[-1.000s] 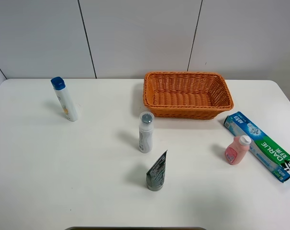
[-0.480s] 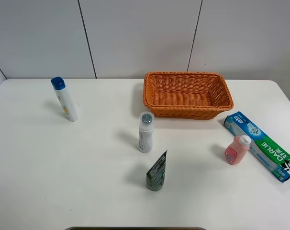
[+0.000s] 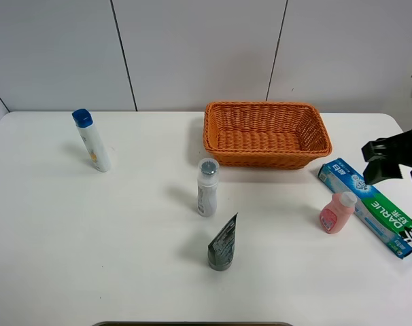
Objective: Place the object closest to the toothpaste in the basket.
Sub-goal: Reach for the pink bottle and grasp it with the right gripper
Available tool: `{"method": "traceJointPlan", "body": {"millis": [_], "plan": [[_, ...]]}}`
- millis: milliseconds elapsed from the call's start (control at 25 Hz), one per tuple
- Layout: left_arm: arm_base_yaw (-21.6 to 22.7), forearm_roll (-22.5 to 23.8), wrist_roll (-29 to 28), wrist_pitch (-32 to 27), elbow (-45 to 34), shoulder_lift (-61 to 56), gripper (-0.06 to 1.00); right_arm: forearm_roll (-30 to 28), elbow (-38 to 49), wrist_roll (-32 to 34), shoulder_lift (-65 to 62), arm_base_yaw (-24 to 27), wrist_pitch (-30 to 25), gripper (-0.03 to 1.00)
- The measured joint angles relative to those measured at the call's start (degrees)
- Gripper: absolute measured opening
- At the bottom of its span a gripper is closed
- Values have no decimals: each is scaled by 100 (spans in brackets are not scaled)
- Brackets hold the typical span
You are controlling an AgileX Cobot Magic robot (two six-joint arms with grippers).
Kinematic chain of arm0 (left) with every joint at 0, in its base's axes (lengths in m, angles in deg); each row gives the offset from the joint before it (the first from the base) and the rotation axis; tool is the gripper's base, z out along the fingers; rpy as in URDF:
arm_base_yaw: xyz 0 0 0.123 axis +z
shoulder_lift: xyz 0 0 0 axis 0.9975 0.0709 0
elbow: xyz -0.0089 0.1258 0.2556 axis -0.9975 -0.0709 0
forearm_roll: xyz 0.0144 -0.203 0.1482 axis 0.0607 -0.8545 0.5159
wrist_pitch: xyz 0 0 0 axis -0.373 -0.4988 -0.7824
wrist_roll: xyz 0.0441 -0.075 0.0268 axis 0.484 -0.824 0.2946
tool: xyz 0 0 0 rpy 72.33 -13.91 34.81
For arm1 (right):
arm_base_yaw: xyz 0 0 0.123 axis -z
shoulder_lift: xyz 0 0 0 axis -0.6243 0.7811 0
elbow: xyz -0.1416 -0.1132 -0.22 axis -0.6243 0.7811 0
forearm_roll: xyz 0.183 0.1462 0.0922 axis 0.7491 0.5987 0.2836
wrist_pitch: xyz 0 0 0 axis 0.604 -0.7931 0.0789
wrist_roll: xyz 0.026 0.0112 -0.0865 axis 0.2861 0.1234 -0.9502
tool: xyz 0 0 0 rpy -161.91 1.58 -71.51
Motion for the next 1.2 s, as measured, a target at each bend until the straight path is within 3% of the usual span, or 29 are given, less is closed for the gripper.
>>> {"method": "traceJointPlan", "body": {"millis": [440, 1200], "plan": [[0, 0, 0, 0, 0, 0, 94, 84, 0, -6, 1235, 0, 710, 74], [0, 0, 0, 0, 0, 0, 94, 166, -1, -169, 2800, 0, 1440, 76]]}}
